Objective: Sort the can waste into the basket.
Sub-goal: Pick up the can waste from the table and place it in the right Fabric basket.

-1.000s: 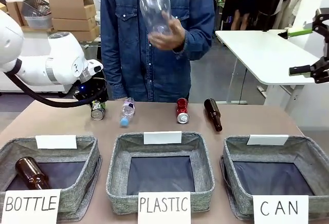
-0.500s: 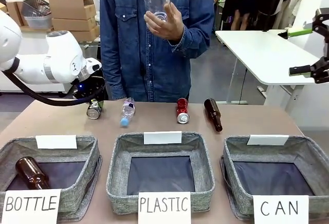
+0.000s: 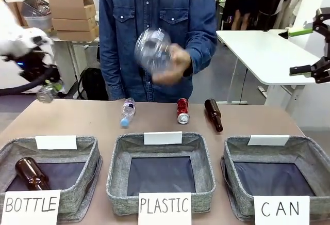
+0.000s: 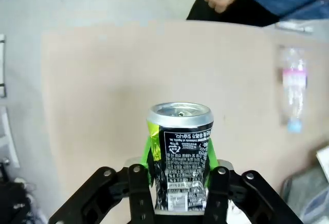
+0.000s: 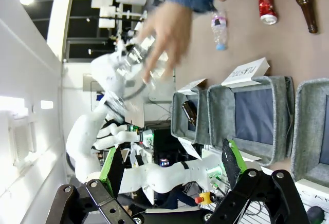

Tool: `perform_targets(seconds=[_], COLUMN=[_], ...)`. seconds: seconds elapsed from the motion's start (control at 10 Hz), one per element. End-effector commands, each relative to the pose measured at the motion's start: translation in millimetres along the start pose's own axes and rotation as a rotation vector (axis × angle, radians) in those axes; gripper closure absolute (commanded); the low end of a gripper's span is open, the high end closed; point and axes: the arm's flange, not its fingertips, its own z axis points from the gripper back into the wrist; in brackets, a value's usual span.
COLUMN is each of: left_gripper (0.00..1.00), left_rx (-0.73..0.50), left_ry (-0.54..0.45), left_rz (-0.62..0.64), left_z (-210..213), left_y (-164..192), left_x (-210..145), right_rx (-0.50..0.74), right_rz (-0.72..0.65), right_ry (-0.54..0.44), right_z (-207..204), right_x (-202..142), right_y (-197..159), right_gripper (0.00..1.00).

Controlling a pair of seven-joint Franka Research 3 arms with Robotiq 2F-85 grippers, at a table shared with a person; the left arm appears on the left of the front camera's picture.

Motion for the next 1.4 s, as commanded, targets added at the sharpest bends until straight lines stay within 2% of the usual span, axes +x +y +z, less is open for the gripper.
perform_targets(seconds=[0.0, 0.1, 0.3, 0.4, 0.5, 0.6, 0.7, 1.3], left_gripper=[1.0, 1.0, 1.0, 1.0, 1.0, 1.0, 1.0, 1.0], left_rx=[-0.075, -0.213, -0.332, -0.386, -0.436, -0.386, -0.368, -0.368], left_ry=[-0.034, -0.039, -0.029, -0.07, -0.172, -0.191, -0.088, -0.088], left_rz=[-0.168, -0.336, -0.624, -0.751, -0.788, -0.703, -0.742, -0.742], left_z=[41, 53, 47, 53, 64, 70, 68, 68], left_y=[-10, -33, -69, -73, -73, -72, -86, -86], left_x=[-82, -124, -188, -215, -229, -223, -179, -179], right_rx=[0.026, 0.026, 0.026, 0.026, 0.026, 0.026, 0.026, 0.026], right_rz=[0.016, 0.016, 0.016, 0.016, 0.016, 0.016, 0.016, 0.016], right_ry=[-0.001, -0.001, -0.001, -0.001, -0.001, -0.001, -0.001, -0.001], right_z=[-3, -3, -3, -3, -3, -3, -3, -3], right_x=[3, 3, 3, 3, 3, 3, 3, 3], right_y=[3, 3, 3, 3, 3, 3, 3, 3], right_gripper=[0.0, 0.0, 0.0, 0.0, 0.0, 0.0, 0.0, 0.0])
